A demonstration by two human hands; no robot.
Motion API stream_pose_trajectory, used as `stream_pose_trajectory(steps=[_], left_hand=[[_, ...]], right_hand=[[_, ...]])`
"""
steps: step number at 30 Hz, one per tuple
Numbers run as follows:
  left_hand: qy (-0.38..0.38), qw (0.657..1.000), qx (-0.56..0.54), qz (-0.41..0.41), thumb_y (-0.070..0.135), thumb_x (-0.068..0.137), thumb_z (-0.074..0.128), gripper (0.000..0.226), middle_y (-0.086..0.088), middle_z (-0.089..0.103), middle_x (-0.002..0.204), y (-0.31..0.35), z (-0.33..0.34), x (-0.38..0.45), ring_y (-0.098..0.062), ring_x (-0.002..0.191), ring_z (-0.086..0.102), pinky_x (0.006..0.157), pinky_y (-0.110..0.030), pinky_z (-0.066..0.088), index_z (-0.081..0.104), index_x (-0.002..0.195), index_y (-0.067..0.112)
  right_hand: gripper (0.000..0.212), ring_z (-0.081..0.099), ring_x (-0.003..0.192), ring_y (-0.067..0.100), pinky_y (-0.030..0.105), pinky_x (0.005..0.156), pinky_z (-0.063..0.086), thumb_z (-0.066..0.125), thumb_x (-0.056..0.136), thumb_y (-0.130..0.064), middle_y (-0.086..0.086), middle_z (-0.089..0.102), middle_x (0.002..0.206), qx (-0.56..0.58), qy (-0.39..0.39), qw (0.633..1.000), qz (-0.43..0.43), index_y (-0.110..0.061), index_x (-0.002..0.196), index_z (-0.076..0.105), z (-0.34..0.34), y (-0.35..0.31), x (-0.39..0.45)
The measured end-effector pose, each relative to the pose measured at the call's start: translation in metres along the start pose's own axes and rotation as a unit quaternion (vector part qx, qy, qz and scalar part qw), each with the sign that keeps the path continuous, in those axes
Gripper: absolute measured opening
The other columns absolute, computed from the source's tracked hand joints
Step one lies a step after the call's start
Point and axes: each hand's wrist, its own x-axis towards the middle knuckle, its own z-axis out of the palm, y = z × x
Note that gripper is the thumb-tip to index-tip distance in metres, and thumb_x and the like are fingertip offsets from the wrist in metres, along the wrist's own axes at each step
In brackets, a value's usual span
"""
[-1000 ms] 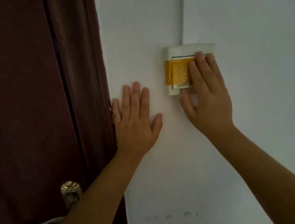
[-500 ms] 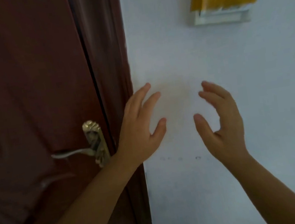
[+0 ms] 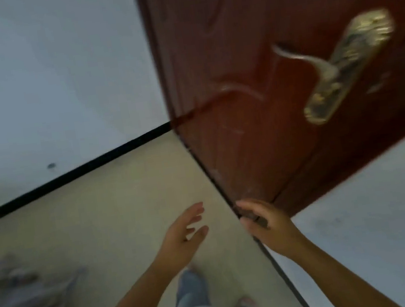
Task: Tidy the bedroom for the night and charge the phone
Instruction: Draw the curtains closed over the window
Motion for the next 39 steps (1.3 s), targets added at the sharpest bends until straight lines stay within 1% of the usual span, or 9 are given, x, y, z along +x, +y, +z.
stream_pose_trajectory(steps=[4,8,10,14,21,27,31,36,39], left_hand=[[0.167,0.984,-0.038,-0.054,0.004,0.084,0.054,0.041,0.002,0.051,0.112,-0.048,-0.091,-0.018,-0.013,0.105,0.051,0.080,-0.010,0.041,0.038,0.112,0.030],[0.181,0.978,-0.062,-0.084,0.002,0.084,0.054,0.040,-0.001,0.052,0.111,-0.073,-0.118,-0.024,-0.012,0.098,0.053,0.078,-0.011,0.043,0.040,0.104,0.035],[0.229,0.963,-0.083,-0.113,0.000,0.084,0.053,0.037,-0.003,0.053,0.107,-0.099,-0.157,-0.032,-0.008,0.090,0.054,0.070,-0.004,0.046,0.043,0.106,0.027],[0.301,0.929,-0.110,-0.185,-0.006,0.082,0.053,0.034,-0.010,0.054,0.100,-0.151,-0.238,-0.056,-0.004,0.077,0.057,0.063,0.000,0.045,0.048,0.113,0.008],[0.393,0.888,-0.135,-0.195,-0.002,0.082,0.056,0.032,-0.007,0.055,0.097,-0.193,-0.365,-0.065,0.024,0.074,0.053,0.065,0.001,0.044,0.047,0.108,0.015],[0.451,0.857,-0.162,-0.190,-0.003,0.084,0.051,0.036,0.006,0.052,0.097,-0.226,-0.477,-0.037,0.004,0.084,0.052,0.070,0.000,0.044,0.042,0.107,0.023],[0.502,0.812,-0.200,-0.222,0.004,0.083,0.054,0.030,-0.006,0.054,0.103,-0.257,-0.543,-0.026,0.002,0.083,0.055,0.072,-0.008,0.044,0.047,0.113,0.010],[0.558,0.748,-0.241,-0.267,-0.005,0.085,0.048,0.036,-0.011,0.052,0.108,-0.286,-0.640,-0.021,-0.020,0.094,0.052,0.076,-0.021,0.044,0.045,0.119,0.008],[0.590,0.717,-0.232,-0.290,-0.004,0.085,0.049,0.038,-0.012,0.052,0.109,-0.303,-0.696,-0.030,-0.018,0.092,0.051,0.076,-0.017,0.044,0.043,0.122,0.005]], right_hand=[[0.035,0.049,0.100,0.002,-0.002,0.080,0.036,0.056,0.085,-0.007,-0.006,0.052,0.109,-0.005,-0.128,0.989,-0.073,-0.021,0.117,0.050,0.087,-0.053,0.086],[0.035,0.055,0.094,-0.001,0.000,0.078,0.041,0.056,0.085,-0.006,-0.004,0.055,0.103,0.015,-0.132,0.990,-0.047,-0.038,0.096,0.047,0.110,-0.058,0.105],[0.028,0.056,0.089,-0.004,-0.002,0.074,0.041,0.057,0.084,-0.009,-0.002,0.056,0.103,-0.006,-0.153,0.988,-0.029,-0.032,0.096,0.049,0.142,-0.068,0.130],[0.029,0.051,0.095,0.017,-0.004,0.066,0.041,0.050,0.087,0.001,0.010,0.053,0.107,-0.043,-0.214,0.976,0.009,-0.007,0.115,0.050,0.206,-0.103,0.180],[0.028,0.052,0.094,0.018,-0.006,0.063,0.040,0.053,0.084,0.003,0.009,0.055,0.104,-0.113,-0.283,0.951,-0.058,0.001,0.112,0.053,0.333,-0.211,0.268],[0.027,0.057,0.078,-0.013,-0.005,0.067,0.039,0.052,0.084,0.005,-0.002,0.056,0.096,-0.106,-0.397,0.902,-0.129,-0.001,0.111,0.053,0.460,-0.290,0.347],[0.029,0.053,0.095,0.009,-0.002,0.067,0.041,0.052,0.087,-0.005,0.001,0.054,0.106,-0.143,-0.422,0.884,-0.144,-0.009,0.116,0.052,0.521,-0.323,0.410],[0.031,0.049,0.103,0.011,0.014,0.081,0.040,0.051,0.089,-0.014,-0.001,0.052,0.112,-0.171,-0.466,0.852,-0.168,-0.013,0.121,0.049,0.615,-0.402,0.492],[0.028,0.051,0.101,0.014,-0.004,0.067,0.039,0.052,0.088,-0.008,0.001,0.053,0.108,-0.174,-0.494,0.825,-0.212,-0.009,0.117,0.052,0.686,-0.450,0.519]])
